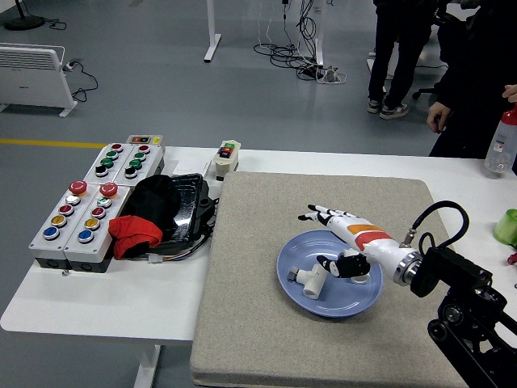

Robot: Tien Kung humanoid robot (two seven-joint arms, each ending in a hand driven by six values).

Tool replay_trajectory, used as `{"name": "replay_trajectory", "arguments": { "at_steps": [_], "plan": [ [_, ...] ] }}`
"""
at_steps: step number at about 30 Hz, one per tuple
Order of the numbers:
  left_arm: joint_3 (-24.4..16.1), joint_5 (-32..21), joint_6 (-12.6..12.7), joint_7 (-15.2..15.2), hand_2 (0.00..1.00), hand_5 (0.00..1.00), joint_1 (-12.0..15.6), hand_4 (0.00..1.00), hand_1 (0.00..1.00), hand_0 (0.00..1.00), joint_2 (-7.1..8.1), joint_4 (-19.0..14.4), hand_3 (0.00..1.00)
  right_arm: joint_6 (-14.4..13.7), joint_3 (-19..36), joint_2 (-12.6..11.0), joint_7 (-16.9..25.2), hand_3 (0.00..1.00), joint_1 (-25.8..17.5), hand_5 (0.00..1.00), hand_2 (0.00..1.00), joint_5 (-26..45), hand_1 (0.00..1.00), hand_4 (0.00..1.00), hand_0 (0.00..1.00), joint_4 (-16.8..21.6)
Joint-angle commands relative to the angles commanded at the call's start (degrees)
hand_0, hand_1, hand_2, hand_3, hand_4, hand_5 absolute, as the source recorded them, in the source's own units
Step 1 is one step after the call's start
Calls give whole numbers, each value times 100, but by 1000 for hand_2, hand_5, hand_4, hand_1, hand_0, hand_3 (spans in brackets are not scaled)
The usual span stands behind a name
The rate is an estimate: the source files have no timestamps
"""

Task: Pick pipe place plate twice

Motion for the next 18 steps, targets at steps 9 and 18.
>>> {"name": "replay_trajectory", "arguments": {
  "at_steps": [9, 18],
  "plan": [
    [39, -56, 18, -43, 525, 998, -36, 204, 588, 625, -4, 1, 576, -850, 1471, 68, -17, 915, -425, 242, 998, 1604, 917, 628, 989, 258],
    [-12, 63, 20, -10, 524, 998, -28, 204, 588, 625, -3, 11, 576, -1130, 2582, 243, -365, 932, -864, 356, 971, 3731, 866, 604, 920, 376]
  ]
}}
